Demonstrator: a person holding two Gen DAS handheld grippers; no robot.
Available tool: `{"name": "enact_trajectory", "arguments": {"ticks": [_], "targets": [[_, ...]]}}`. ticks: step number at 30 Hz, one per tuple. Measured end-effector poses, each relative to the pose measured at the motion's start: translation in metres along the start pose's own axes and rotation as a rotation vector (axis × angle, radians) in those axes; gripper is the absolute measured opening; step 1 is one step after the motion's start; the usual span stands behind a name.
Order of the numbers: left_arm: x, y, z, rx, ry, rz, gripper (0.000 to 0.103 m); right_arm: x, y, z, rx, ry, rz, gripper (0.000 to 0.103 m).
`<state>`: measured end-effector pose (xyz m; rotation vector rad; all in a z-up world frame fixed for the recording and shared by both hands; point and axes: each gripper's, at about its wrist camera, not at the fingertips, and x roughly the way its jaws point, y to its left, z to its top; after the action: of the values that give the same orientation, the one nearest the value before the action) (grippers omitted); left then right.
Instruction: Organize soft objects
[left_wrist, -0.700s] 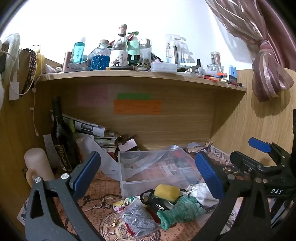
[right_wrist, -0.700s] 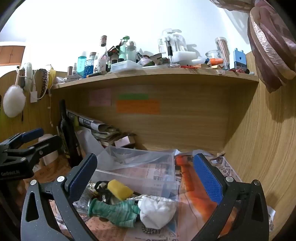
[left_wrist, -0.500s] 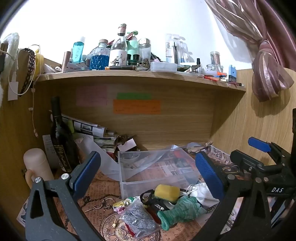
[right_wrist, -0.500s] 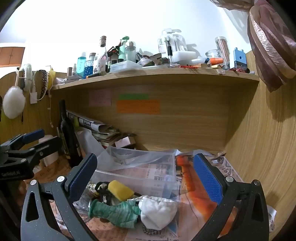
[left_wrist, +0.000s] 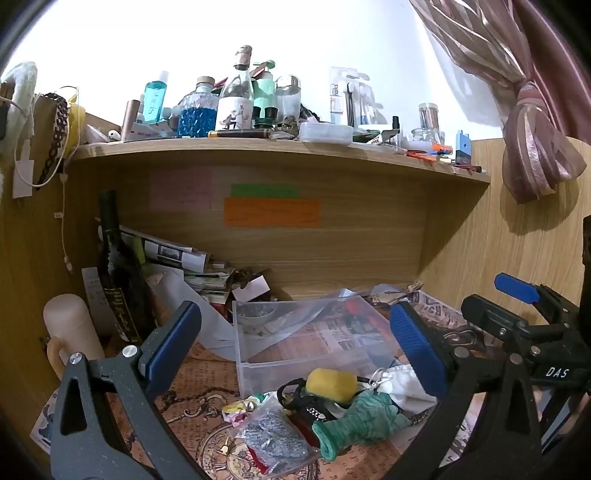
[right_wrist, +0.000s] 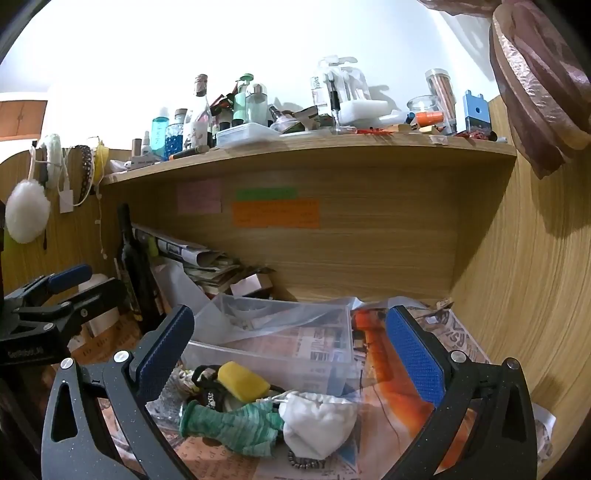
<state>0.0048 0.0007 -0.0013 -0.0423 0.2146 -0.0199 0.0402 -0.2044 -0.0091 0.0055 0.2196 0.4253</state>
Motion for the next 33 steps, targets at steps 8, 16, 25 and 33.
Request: {"name": "enact_trajectory", "arguments": {"ticks": [8,16,25,33], "targets": [[0.0005,0.0004,0.0006,0.0,0.001,-0.002,0.103,-0.0002,0.0016,0.0006,0.002,-0.001,0.001,0.103],[0.0006,-0.0005,-0.0004,0.001,0.002,-0.004,0.103,-0.0013,0.0026,0.0009,0.004,-0.001,0.004,0.103],[0.0015,-0.0015,-0.0004,0.004,0.003,-0.012,0.103,-0.0019,0.003,0.001,0.006,-0.002,0.005,0.103],[0.0016,-0.0027,0.0001,0.006,0.003,-0.015,0.103,-0.0026,0.0021,0.0017,0.01,-0.001,0.004,0.103]]}}
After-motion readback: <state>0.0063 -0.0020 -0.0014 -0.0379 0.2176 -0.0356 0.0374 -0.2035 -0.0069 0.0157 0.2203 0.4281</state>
